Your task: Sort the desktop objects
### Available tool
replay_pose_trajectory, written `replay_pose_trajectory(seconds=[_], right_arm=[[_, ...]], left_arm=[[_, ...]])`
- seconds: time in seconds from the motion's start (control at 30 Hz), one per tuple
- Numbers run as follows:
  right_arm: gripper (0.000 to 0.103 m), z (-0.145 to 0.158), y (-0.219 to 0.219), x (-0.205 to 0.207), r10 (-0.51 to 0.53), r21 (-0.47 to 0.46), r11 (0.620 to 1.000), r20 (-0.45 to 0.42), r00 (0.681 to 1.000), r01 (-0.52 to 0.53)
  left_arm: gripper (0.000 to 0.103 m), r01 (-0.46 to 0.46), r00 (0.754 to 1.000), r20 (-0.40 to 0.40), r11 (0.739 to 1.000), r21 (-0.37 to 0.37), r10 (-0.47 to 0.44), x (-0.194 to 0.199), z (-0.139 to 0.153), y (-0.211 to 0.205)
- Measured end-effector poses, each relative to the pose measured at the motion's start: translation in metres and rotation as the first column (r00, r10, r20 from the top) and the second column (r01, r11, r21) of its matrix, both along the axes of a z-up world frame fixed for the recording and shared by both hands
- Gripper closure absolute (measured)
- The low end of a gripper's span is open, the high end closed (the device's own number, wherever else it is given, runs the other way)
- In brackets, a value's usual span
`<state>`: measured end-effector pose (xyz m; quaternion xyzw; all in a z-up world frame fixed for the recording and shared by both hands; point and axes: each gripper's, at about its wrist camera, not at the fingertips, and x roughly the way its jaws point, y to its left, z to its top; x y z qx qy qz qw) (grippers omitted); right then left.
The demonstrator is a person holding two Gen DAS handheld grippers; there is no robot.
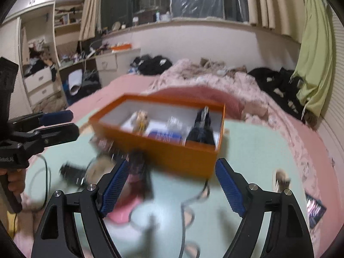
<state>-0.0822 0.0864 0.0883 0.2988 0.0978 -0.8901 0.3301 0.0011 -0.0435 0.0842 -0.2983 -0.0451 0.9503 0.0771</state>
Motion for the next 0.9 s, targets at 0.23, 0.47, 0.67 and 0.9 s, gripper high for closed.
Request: replay_pose_trajectory(seconds=[0.23, 0.47, 0.67, 0.9], right_arm=[[0.02, -0.035, 0.004, 0.028, 0.009, 0.111, 0.994, 0.066, 0.998, -0.016], [0.012, -0.053, 0.0, 0.027, 0.022, 0.161, 0.986, 0.115, 0.993, -0.04], [0.008, -0.054, 0.001, 0.027, 0.033, 0.153, 0.987, 0.113, 0.993, -0.05], [0.005, -0.054, -0.003, 0.029, 0.039, 0.151, 0.987, 0.113, 0.993, -0.056]], left_arm=[[0.03, -0.054, 0.992, 0.116, 0.998, -0.027, 0.057, 0.037, -0.043, 0.003], [0.029, -0.113, 0.971, 0.203, 0.992, -0.064, 0.124, 0.039, -0.078, -0.002], [0.004, -0.092, 0.97, 0.212, 0.989, -0.118, 0.115, 0.036, -0.089, 0.007], [0.0, -0.086, 0.971, 0.213, 0.989, -0.117, 0.11, 0.038, -0.089, 0.007]])
